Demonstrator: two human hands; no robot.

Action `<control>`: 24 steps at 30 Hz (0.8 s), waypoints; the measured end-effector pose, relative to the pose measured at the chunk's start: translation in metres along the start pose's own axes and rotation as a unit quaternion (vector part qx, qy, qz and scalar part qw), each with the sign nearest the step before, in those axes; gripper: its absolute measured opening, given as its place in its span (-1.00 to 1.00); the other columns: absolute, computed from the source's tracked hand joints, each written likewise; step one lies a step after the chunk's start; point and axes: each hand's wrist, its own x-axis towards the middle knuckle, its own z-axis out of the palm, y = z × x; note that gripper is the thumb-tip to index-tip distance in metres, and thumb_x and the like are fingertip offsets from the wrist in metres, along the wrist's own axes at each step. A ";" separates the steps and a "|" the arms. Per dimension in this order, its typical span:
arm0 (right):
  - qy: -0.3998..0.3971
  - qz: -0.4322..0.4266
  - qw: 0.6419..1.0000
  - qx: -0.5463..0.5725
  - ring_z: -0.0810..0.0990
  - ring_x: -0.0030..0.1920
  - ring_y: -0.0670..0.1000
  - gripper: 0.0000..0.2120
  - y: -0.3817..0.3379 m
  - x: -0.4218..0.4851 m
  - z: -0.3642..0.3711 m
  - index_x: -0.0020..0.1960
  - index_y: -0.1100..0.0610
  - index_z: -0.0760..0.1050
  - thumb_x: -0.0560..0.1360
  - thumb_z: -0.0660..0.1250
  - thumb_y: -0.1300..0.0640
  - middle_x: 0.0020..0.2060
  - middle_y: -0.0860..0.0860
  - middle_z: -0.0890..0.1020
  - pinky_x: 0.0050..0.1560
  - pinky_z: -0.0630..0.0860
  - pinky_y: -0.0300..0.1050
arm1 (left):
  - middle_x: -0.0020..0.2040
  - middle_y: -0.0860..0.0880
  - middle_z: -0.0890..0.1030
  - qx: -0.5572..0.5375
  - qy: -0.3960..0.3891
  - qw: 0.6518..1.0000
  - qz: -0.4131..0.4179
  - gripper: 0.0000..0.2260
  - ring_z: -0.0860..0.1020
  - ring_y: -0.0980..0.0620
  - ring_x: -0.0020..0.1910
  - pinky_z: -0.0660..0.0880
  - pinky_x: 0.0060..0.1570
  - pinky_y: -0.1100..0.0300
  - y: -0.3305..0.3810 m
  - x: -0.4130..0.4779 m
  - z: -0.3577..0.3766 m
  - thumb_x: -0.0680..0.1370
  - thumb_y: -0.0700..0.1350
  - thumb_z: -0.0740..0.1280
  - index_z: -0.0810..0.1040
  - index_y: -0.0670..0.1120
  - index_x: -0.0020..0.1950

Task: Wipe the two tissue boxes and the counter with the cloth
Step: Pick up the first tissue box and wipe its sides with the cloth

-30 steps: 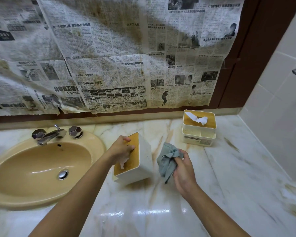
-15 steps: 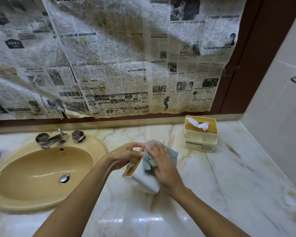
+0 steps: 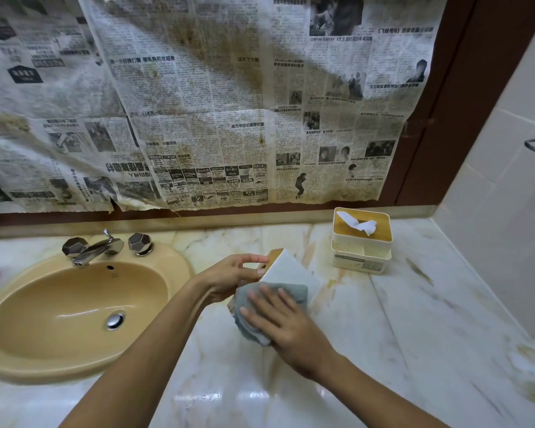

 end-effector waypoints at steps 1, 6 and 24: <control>0.009 0.035 0.999 -0.015 0.14 0.55 0.17 -0.38 0.009 0.002 -0.001 0.53 0.02 0.23 0.52 0.34 0.15 0.53 0.10 0.22 0.49 0.14 0.13 | -0.14 -0.20 0.61 0.003 0.000 1.000 0.003 -0.55 0.56 -0.03 -0.29 0.48 -0.25 0.13 0.001 0.000 0.002 0.44 -0.26 0.45 0.48 -0.20 0.31; 0.066 0.315 0.944 0.074 -0.08 0.59 0.06 -0.41 0.047 0.030 -0.022 0.55 -0.13 0.15 0.52 0.05 0.11 0.58 -0.04 0.08 0.52 0.05 0.17 | -0.24 -0.12 0.66 -0.030 0.019 0.999 0.009 -0.65 0.59 0.03 -0.36 0.46 -0.33 0.16 0.007 0.003 0.001 0.54 -0.24 0.39 0.46 -0.19 0.31; 0.096 0.265 0.958 0.053 0.46 0.35 0.04 -0.51 0.051 0.031 -0.031 0.48 -0.10 0.33 0.57 0.13 0.15 0.43 -0.08 0.43 0.25 0.41 0.03 | -0.16 -0.21 0.60 -0.002 -0.006 1.000 0.006 -0.48 0.53 -0.09 -0.27 0.41 -0.18 0.11 0.004 0.000 -0.004 0.38 -0.07 0.57 0.51 -0.16 0.27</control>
